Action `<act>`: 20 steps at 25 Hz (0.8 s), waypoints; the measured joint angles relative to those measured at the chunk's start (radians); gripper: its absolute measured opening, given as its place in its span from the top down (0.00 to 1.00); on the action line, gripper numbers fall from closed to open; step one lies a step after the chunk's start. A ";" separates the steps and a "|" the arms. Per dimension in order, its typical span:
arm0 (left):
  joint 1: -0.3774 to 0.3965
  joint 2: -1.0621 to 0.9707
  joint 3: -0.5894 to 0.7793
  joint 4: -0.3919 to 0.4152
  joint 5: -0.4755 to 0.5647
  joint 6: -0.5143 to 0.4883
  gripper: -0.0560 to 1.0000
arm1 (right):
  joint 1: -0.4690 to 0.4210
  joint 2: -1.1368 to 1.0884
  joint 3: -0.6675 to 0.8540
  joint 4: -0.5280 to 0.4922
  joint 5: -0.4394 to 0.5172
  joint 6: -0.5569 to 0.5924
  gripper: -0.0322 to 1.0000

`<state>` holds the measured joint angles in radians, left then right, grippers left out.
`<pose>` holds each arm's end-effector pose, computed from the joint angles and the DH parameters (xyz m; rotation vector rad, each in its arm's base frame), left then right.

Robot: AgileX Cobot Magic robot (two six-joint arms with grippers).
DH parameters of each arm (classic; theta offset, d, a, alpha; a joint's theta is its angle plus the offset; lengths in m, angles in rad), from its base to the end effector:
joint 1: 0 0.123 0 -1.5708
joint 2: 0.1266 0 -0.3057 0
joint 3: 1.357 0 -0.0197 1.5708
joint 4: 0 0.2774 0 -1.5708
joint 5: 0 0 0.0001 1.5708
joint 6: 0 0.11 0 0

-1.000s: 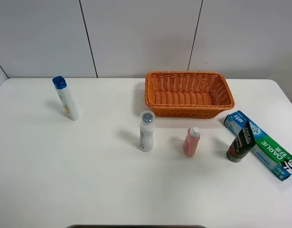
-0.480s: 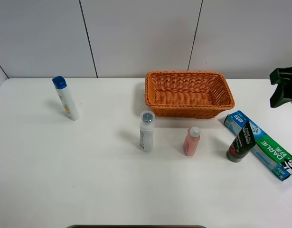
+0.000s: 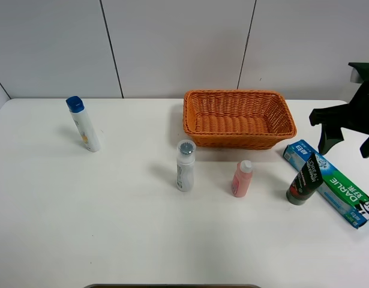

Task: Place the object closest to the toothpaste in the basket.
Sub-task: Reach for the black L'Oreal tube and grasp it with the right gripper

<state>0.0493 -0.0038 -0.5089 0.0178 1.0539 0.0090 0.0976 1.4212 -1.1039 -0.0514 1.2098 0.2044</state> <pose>0.0131 0.0024 0.2850 -0.0417 2.0247 0.0581 0.2810 0.0222 0.2756 0.1378 3.0013 -0.0436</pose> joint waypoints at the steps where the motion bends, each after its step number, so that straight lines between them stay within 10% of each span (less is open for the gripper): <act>1: 0.000 0.000 0.000 0.000 0.000 0.000 0.06 | 0.000 0.010 0.000 0.001 0.000 0.000 0.28; 20: 0.000 0.000 0.000 0.000 0.000 0.000 0.06 | 0.000 0.216 0.000 0.001 -0.106 0.000 0.28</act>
<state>0.0493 -0.0038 -0.5089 0.0178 1.0539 0.0090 0.0976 1.6370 -1.1039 -0.0500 1.1040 0.2044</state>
